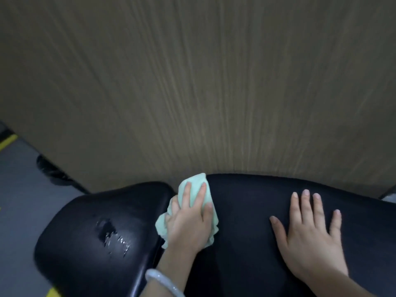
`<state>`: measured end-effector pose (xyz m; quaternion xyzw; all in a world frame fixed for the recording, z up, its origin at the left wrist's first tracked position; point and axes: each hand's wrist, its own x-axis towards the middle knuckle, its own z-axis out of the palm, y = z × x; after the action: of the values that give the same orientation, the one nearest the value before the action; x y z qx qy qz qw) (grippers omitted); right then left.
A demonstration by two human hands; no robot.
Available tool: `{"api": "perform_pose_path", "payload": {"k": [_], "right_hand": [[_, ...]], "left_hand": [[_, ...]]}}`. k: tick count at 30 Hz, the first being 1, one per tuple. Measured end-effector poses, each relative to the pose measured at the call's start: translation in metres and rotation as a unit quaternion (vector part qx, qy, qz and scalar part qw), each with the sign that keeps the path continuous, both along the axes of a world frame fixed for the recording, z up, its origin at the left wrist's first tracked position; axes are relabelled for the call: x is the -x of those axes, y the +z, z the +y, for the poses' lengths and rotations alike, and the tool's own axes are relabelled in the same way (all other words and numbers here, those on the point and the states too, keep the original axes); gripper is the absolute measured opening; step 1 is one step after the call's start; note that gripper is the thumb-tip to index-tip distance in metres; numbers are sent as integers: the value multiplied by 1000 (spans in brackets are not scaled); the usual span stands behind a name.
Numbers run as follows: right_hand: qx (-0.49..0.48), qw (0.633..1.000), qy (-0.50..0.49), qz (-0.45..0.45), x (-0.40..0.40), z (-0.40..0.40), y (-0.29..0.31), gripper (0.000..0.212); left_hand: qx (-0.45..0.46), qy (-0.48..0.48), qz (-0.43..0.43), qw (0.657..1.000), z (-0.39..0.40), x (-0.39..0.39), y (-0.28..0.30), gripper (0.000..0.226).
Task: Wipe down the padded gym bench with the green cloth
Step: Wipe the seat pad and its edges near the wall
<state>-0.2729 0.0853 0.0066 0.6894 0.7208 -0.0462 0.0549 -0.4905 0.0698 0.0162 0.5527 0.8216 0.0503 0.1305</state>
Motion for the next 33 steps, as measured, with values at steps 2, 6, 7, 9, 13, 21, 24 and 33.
{"api": "perform_pose_path", "payload": {"k": [2,6,7,9,13,21,24,33], "right_hand": [[9,1000,2,9,2,-1,8,86],[23,1000,-10,-9,20,2,13,83],[22,1000,1,-1,26,3,11,79],[6,998,60,13,45,1,1,72],[-90,985,140,50,60,-2,-24,69],[-123,968,207,78,56,-14,-20,64],[-139,963,214,84,56,-19,-22,63],[-136,965,211,76,57,-16,-25,63]], "left_hand": [[-9,5,-5,1000,-11,-3,-1,55],[-22,-14,5,1000,-35,-3,-4,72],[-29,-17,3,999,-41,-3,-8,70],[-46,-24,23,998,-57,-6,-13,61],[-77,-23,63,995,-89,-10,-21,53],[-73,9,78,994,-148,-30,-21,58],[-73,3,90,993,-135,-25,-20,56],[-76,-20,72,994,-76,3,-12,53]]}}
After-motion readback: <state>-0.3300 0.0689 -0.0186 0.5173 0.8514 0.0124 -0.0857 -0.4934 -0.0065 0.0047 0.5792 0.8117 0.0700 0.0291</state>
